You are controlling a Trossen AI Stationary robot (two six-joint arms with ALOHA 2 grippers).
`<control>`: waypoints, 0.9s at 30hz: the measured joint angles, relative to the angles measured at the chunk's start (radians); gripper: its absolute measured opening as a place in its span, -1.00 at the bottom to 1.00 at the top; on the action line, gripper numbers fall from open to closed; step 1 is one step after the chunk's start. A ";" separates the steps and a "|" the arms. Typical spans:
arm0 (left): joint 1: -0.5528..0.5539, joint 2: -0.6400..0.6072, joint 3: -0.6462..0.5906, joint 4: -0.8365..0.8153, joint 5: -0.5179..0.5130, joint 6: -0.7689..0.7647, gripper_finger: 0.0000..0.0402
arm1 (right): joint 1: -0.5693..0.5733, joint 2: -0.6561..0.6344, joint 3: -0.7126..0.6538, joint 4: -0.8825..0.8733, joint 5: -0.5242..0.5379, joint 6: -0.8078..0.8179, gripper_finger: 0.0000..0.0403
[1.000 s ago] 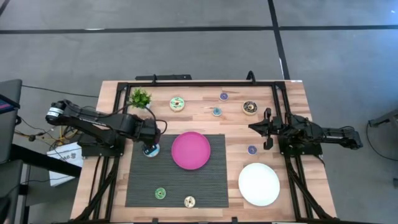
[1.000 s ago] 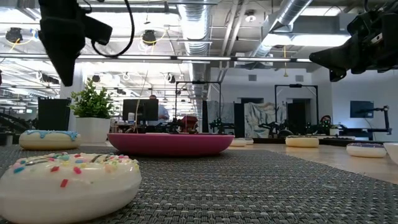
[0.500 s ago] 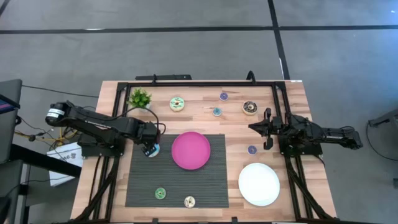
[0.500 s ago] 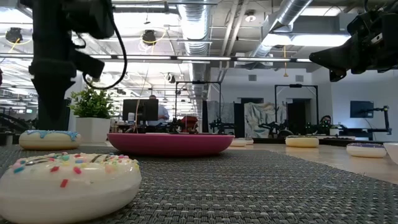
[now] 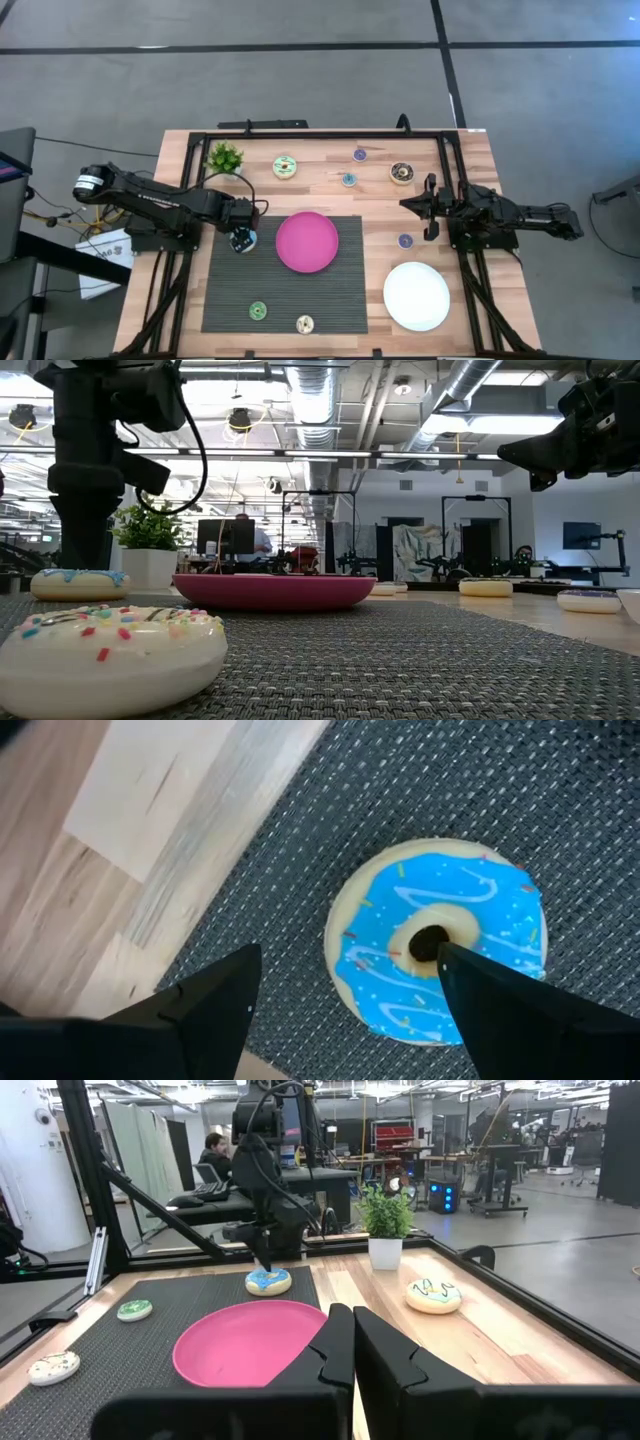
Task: Pick & Place donuts
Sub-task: Put the large blue donut on the pink plate
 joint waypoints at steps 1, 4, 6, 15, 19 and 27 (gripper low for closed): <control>0.000 0.000 0.000 0.000 -0.001 0.000 0.48 | 0.000 0.000 0.000 0.000 0.000 0.000 -1.00; 0.000 0.000 0.000 0.001 -0.007 0.000 0.48 | 0.000 0.000 0.000 0.000 0.000 0.000 -1.00; 0.000 0.000 0.000 0.003 -0.018 0.003 0.48 | 0.000 0.000 0.000 0.000 0.000 0.000 -1.00; 0.000 0.000 0.000 0.007 -0.023 0.026 0.48 | 0.000 0.000 0.000 0.000 0.000 0.000 -1.00; 0.000 0.002 0.000 0.007 -0.022 0.038 0.48 | 0.000 0.000 0.000 0.000 0.000 0.000 -1.00; 0.000 0.103 0.001 0.027 -0.009 0.049 0.48 | 0.000 0.000 0.000 0.000 0.000 0.000 -1.00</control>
